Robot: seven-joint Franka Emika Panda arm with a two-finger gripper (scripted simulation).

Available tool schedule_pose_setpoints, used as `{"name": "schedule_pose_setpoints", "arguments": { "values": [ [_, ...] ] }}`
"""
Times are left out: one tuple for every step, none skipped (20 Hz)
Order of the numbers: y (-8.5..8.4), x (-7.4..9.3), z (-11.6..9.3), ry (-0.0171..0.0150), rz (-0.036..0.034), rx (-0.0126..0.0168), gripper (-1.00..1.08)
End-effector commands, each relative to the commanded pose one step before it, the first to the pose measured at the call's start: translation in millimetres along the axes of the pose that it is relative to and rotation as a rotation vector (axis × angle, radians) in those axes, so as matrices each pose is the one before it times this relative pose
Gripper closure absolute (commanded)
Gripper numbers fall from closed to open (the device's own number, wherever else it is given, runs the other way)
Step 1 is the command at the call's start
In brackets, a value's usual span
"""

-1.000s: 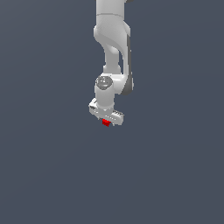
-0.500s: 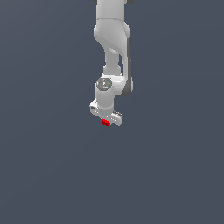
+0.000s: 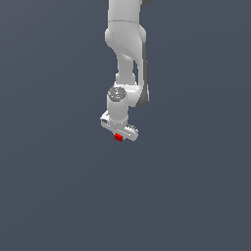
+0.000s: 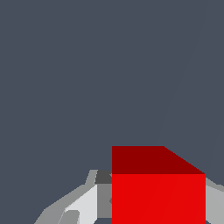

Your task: Pick up the red cube and move it to a goal position.

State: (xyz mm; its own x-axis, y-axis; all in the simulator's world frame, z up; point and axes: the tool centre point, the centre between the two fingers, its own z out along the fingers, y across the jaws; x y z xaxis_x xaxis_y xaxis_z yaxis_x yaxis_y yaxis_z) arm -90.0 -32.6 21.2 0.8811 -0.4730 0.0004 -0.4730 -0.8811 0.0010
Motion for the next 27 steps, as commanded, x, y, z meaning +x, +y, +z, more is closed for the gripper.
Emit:
{"name": "schedule_pose_setpoints", "arguments": {
  "values": [
    [-4.53, 0.03, -2.27, 0.00059, -0.00072, 0.00045, 1.08],
    [-3.14, -0.03, -1.54, 0.0, 0.0, 0.0, 1.08],
    [-3.85, -0.03, -1.89, 0.0, 0.0, 0.0, 1.08],
    [-4.57, -0.03, -2.24, 0.0, 0.0, 0.0, 1.08],
    [-5.3, -0.03, -2.6, 0.0, 0.0, 0.0, 1.08],
    [-6.04, -0.02, -2.96, 0.0, 0.0, 0.0, 1.08],
    [-6.76, -0.01, -3.31, 0.0, 0.0, 0.0, 1.08],
    [-7.4, 0.01, -3.63, 0.0, 0.0, 0.0, 1.08],
    [-7.95, 0.03, -3.89, 0.0, 0.0, 0.0, 1.08],
    [-8.42, 0.06, -4.11, 0.0, 0.0, 0.0, 1.08],
    [-8.81, 0.1, -4.3, 0.0, 0.0, 0.0, 1.08],
    [-9.14, 0.14, -4.45, 0.0, 0.0, 0.0, 1.08],
    [-9.05, 0.18, -4.38, 0.0, 0.0, 0.0, 1.08],
    [-8.45, 0.22, -4.08, 0.0, 0.0, 0.0, 1.08],
    [-7.83, 0.25, -3.76, 0.0, 0.0, 0.0, 1.08],
    [-7.17, 0.27, -3.42, 0.0, 0.0, 0.0, 1.08],
    [-6.47, 0.29, -3.07, 0.0, 0.0, 0.0, 1.08],
    [-5.73, 0.3, -2.7, 0.0, 0.0, 0.0, 1.08],
    [-4.81, 0.49, -2.03, -0.00047, 0.00044, -0.00025, 1.08],
    [-4.29, 0.29, -1.99, 0.0, 0.0, 0.0, 1.08],
    [-3.63, 0.27, -1.67, 0.0, 0.0, 0.0, 1.08],
    [-3.01, 0.24, -1.38, 0.0, 0.0, 0.0, 1.08],
    [-2.42, 0.21, -1.1, 0.0, 0.0, 0.0, 1.08],
    [-1.86, 0.17, -0.84, 0.0, 0.0, 0.0, 1.08],
    [-1.32, 0.12, -0.63, -0.00036, -0.00011, 0.00058, 1.08],
    [-0.79, 0.08, -0.35, 0.0, 0.0, 0.0, 1.08],
    [-0.26, 0.03, -0.12, 0.0, 0.0, 0.0, 1.08]
  ]
}}
